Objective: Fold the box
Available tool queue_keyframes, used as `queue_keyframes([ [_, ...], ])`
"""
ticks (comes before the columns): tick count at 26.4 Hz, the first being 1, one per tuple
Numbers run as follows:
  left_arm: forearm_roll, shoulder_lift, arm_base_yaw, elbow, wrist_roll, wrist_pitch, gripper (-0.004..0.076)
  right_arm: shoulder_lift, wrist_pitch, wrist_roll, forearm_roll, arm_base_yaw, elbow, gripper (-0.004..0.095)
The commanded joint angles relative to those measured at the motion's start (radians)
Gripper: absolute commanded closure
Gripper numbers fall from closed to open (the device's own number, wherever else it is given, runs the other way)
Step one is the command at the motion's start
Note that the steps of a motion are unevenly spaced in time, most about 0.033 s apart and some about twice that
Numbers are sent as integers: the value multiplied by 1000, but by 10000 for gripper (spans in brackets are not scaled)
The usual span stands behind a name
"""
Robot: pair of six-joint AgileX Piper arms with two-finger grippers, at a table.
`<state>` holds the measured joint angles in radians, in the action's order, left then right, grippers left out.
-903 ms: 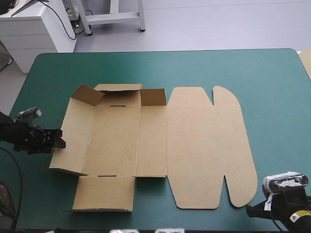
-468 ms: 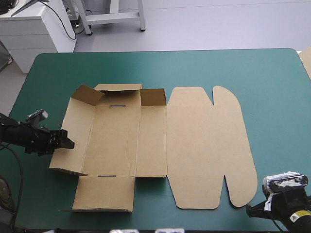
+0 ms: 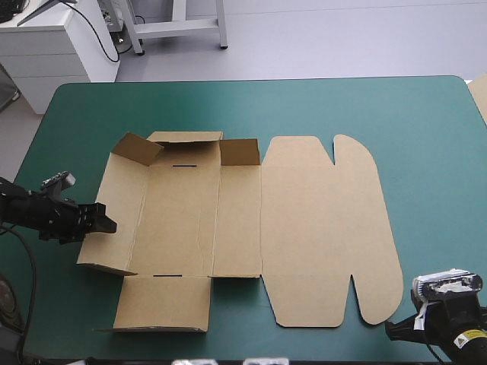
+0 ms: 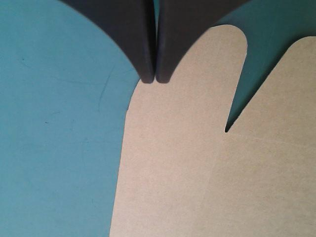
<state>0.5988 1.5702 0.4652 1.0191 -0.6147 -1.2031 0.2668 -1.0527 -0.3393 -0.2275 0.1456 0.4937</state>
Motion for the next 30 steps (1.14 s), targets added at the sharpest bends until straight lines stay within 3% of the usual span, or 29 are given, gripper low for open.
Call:
queue_keyframes([
  [1,46,-31,-3,19,0,-93,302,14,56,-8,-8,-2,31,929],
  [30,-17,-31,-80,-15,1,-47,307,14,56,-8,-8,-2,31,928],
])
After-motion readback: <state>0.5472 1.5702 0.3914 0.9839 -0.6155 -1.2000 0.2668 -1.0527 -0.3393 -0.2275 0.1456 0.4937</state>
